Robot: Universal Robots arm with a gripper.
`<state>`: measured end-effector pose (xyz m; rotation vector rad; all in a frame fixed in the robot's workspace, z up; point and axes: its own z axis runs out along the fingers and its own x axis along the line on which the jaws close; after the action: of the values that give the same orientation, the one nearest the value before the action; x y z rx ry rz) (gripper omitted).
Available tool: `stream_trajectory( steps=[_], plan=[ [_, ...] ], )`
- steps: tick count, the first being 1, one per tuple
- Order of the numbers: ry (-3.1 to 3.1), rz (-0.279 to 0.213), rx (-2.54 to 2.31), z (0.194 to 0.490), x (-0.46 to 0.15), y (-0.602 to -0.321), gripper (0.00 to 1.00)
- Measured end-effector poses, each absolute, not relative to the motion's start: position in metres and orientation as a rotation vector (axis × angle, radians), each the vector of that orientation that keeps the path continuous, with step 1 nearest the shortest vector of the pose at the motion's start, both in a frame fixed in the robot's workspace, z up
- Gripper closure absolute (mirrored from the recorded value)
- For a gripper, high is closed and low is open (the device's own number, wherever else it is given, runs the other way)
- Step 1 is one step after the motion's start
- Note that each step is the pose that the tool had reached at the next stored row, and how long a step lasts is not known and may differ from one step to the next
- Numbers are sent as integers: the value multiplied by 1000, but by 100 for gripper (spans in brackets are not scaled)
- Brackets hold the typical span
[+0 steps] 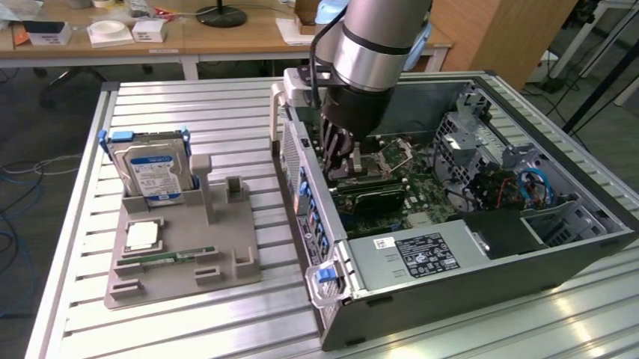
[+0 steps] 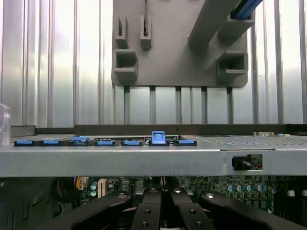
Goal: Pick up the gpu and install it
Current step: 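Press down on the gpu until it lock into place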
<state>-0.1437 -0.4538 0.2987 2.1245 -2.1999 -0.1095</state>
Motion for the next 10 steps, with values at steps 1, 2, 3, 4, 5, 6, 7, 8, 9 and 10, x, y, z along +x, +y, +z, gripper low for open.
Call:
stream_trajectory(
  steps=[1, 2, 3, 4, 5, 6, 7, 8, 9, 10],
  plan=[
    [-2200, -110, 2123, 299, -144, -454, 89],
    [-2201, -111, 2122, 299, -144, -454, 89],
    [-2202, -111, 2121, 299, -144, -454, 89],
    [-2204, -111, 2119, 299, -145, -454, 89],
    [-2205, -112, 2118, 299, -146, -454, 89],
    [-2206, -112, 2117, 299, -146, -454, 89],
    [-2207, -112, 2116, 299, -146, -454, 89],
    [-2207, -112, 2116, 299, -146, -454, 89],
    [-2207, -112, 2116, 298, -146, -454, 89],
    [-2207, -112, 2116, 298, -147, -454, 89]
  ],
)
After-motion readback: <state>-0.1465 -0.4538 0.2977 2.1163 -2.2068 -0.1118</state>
